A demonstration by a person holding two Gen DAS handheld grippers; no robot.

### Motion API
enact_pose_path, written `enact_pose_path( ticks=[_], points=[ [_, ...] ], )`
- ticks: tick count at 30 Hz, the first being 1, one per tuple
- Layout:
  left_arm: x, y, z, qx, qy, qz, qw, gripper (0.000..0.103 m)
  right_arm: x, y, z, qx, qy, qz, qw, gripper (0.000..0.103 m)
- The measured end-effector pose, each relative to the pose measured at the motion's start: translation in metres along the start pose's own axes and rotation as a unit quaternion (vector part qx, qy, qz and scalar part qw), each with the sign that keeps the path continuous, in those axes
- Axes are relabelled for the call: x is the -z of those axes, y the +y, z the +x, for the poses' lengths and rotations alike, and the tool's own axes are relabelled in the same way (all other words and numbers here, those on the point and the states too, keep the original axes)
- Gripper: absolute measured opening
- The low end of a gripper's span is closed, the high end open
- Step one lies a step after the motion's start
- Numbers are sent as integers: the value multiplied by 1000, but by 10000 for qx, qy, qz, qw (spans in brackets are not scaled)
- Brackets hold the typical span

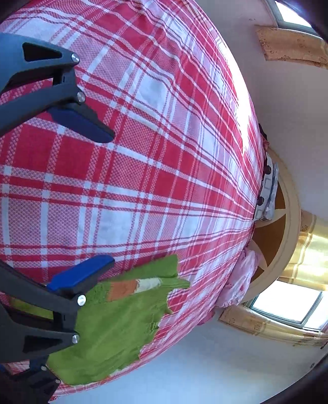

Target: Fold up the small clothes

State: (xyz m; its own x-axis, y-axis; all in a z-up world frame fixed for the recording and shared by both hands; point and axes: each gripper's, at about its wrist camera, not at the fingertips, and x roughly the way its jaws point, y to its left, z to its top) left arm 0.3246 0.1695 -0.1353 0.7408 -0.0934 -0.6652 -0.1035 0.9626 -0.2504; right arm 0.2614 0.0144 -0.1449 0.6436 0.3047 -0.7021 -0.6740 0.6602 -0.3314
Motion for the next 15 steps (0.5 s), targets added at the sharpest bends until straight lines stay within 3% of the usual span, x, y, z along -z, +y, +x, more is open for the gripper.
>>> enact_pose_path(
  ticks=[9,15],
  points=[
    [-22,-16,33,678,243,15,9974,93,-6,20,9,350,-31,-174,9992,56],
    [-42,-41,57,1276,394,463,9900,93,-4,25,8,386,-82,-234,9989,50]
  ],
)
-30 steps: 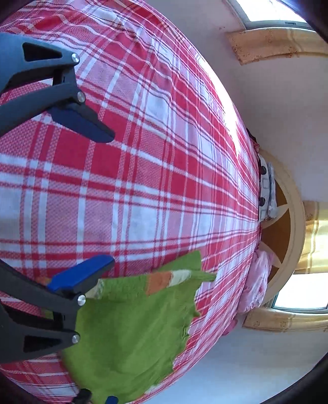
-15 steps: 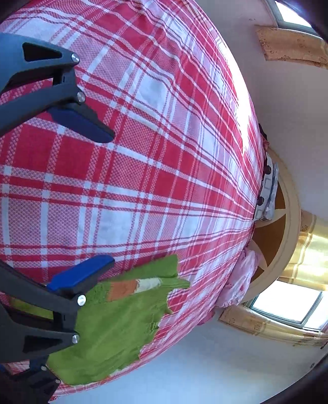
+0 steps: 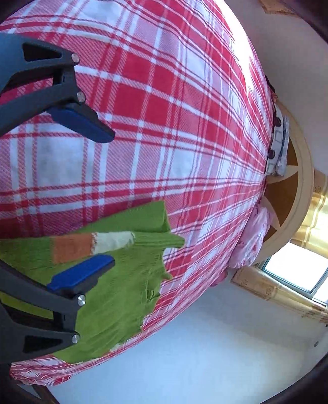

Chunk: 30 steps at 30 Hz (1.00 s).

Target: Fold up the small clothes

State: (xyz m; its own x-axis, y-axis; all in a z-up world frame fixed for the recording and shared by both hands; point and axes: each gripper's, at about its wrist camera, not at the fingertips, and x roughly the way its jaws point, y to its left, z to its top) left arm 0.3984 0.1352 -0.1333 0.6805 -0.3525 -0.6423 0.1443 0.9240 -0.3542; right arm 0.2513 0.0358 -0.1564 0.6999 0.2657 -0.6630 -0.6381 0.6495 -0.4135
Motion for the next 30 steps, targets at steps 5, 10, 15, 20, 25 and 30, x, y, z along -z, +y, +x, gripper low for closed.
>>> enact_pose_path(
  ticks=[5,10,15,20,25,30],
  points=[
    [-16,-7,26,282,239,117,9992,93,1,8,-4,93,-32,-60,9999,50],
    [-24,-5,45,535,331,-182,9979,92,1,18,-8,256,-45,-192,9995,50],
    [-27,-7,59,629,383,-243,9970,73,1,25,-13,230,-25,-163,9996,50],
    [-27,-5,66,873,512,-224,9946,50,-2,23,-14,155,10,-86,9998,50],
    [-24,19,73,1595,646,-873,9812,18,-5,15,-11,81,-39,-158,9998,14],
    [-22,20,72,1716,648,-994,9780,17,-4,13,-19,187,-170,-72,9997,11]
  ],
)
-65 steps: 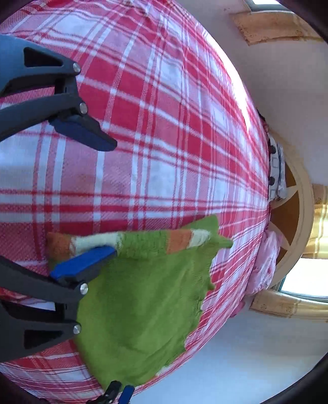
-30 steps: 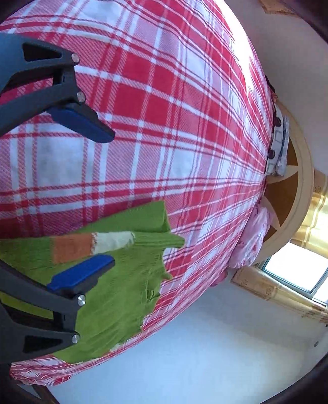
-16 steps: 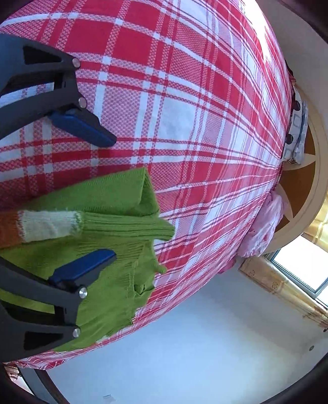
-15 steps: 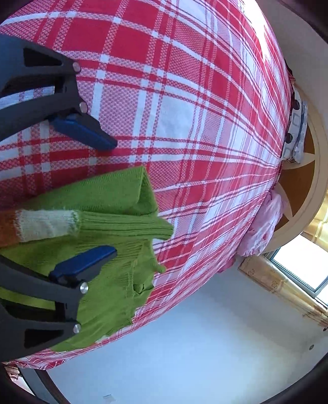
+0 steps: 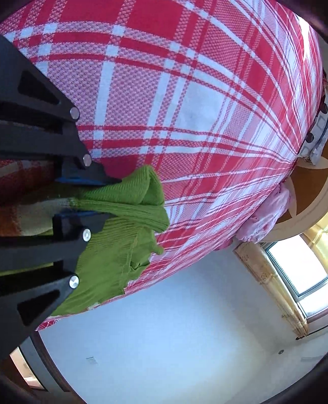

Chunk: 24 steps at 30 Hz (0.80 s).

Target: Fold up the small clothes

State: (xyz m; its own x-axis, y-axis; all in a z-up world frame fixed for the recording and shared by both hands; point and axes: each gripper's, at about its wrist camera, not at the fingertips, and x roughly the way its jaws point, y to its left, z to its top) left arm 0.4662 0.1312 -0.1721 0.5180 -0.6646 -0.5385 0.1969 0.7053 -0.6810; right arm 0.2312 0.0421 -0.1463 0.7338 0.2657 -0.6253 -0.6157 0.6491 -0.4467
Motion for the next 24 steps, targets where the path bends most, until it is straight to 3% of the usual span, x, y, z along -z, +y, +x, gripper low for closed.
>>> enact_pose_path(
  ticks=[6,11,14,24],
  points=[
    [1,5,0,73,108,-159,9998,17,4,-18,1,-165,-22,251,9995,10],
    [4,-10,-7,-88,5,-79,9999,14,4,-39,-11,-347,-262,716,9965,10],
    [5,-14,-19,151,-162,-350,9991,14,10,-53,-25,-317,-502,941,9938,9],
    [-7,-39,-23,454,-423,-1028,9928,14,26,-106,-52,-371,-885,1725,9803,8]
  ],
)
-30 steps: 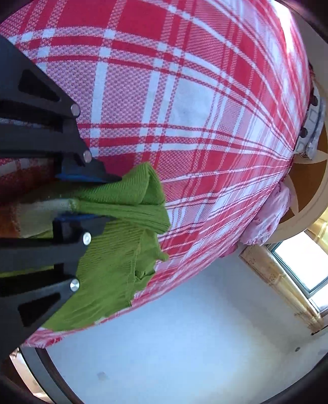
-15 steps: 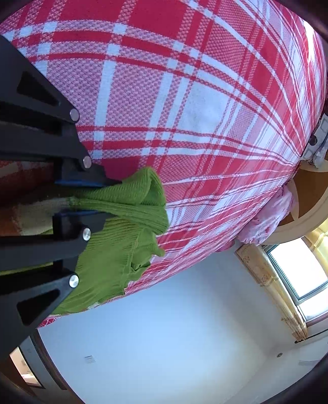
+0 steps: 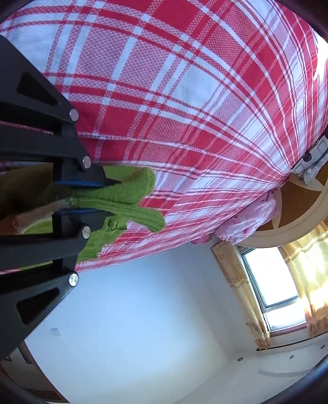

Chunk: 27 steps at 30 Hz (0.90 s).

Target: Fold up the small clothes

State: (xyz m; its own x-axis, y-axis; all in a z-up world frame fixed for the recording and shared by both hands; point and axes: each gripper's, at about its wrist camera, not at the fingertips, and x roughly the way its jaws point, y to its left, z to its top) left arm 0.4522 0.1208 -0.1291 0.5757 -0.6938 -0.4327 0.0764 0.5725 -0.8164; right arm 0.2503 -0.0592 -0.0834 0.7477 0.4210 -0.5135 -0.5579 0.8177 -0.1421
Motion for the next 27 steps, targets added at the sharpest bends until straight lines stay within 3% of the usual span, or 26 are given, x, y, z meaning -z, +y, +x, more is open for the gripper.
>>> enact_pose_path(
  ticks=[10,27],
  points=[
    [2,-59,27,198,-33,226,9995,14,7,-51,-32,57,-237,708,9972,7],
    [30,-149,98,199,407,859,9953,14,43,-144,-83,137,-276,1898,9813,6]
  ],
)
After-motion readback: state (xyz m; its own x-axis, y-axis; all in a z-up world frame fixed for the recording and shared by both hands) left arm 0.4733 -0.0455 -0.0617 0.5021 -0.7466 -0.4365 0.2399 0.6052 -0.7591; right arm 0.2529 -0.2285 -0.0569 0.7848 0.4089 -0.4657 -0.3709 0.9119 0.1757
